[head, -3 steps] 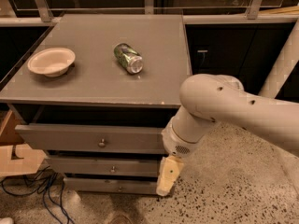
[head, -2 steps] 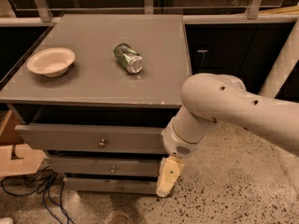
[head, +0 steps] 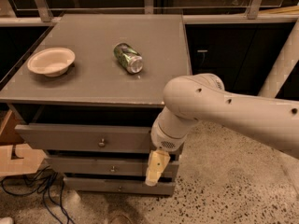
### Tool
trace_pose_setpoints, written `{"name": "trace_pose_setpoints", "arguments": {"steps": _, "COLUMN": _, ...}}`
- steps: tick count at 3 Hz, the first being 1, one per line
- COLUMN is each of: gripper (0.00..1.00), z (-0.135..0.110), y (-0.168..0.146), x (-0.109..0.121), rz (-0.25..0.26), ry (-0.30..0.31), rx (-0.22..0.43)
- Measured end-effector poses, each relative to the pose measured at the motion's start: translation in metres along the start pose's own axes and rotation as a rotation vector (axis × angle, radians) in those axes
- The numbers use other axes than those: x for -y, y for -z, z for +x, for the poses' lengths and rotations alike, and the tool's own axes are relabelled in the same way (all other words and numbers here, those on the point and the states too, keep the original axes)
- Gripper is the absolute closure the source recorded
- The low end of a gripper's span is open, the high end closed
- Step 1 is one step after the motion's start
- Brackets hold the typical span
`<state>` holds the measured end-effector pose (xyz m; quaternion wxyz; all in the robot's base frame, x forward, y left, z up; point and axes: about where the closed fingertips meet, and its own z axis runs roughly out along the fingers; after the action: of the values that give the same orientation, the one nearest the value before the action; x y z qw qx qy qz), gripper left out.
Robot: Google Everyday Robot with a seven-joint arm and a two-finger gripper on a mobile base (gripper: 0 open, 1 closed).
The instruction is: Open top drawer
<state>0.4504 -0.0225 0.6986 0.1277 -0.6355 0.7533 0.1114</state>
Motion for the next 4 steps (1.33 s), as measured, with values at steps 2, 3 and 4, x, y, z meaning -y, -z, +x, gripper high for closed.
{"name": "trace_pose_setpoints", "arguments": {"steps": 2, "gripper": 0.00, "z": -0.018, "y": -0.027, "x": 0.036, "rz": 0.010, "ry": 0.037, "rx": -0.012}}
{"name": "trace_pose_setpoints", "arguments": {"steps": 3, "gripper": 0.00, "z": -0.016, "y": -0.056, "x": 0.031, "rz": -0.068, "ry": 0.057, "rx": -0.059}}
{"name": "trace_pose_setpoints", "arguments": {"steps": 4, "gripper": 0.00, "z": -0.016, "y": -0.054, "x": 0.031, "rz": -0.073, "ry": 0.058, "rx": -0.061}}
